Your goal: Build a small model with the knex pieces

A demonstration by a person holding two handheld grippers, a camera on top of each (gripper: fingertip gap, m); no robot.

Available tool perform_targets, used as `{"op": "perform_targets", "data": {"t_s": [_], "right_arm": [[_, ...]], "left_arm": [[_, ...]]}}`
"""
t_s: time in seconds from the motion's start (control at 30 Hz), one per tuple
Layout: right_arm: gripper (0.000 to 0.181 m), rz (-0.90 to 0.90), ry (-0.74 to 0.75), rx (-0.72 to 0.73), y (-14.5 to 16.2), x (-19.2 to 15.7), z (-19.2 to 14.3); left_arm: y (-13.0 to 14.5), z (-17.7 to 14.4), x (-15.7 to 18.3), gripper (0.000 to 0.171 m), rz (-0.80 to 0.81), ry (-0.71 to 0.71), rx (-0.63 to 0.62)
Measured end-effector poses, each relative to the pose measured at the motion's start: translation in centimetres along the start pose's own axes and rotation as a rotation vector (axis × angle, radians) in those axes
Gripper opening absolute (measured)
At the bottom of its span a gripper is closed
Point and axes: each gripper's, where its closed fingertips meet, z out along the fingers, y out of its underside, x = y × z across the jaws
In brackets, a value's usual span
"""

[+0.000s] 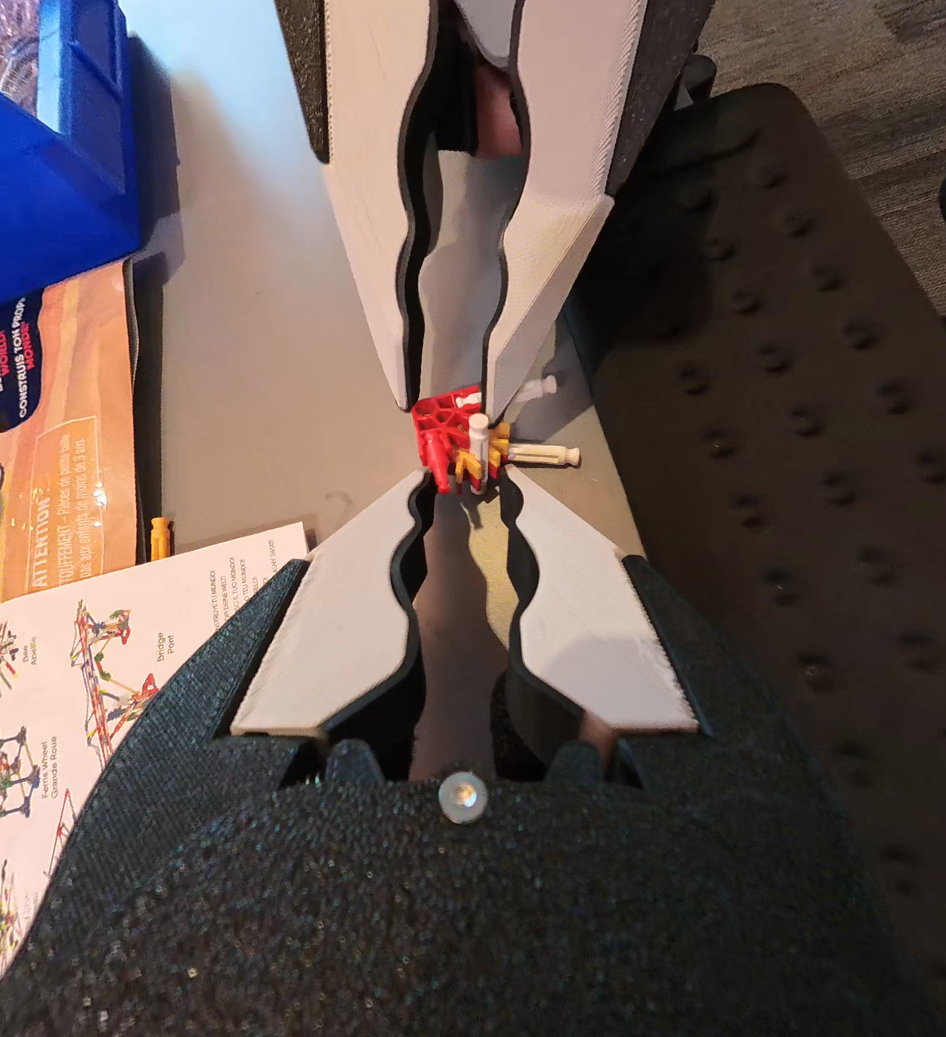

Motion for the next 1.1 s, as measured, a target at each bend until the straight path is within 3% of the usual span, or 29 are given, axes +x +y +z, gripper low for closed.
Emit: {"op": "perform_targets", "data": {"t_s": [0.57,0.93,1.03,1.1], "right_arm": [[0.023,0.091,0.111,-0.012,0.1,0.4,0.2],[0.023,0.056,0.187,-0.032,0.2,0.5,0.0],[0.023,0.063,0.177,-0.029,0.2,0.4,0.1],[0.023,0.070,0.164,-0.024,0.2,0.3,0.1]], "left_arm": [[0.0,0.2,-0.8,0.019,-0.068,-0.043,-0.016],[-0.1,0.4,-0.9,0.019,-0.059,-0.061,-0.024],[-0.3,0.3,-1.4,0.031,-0.037,-0.099,-0.024],[-0.4,0.4,-1.0,0.023,-0.033,-0.074,-0.022]]}}
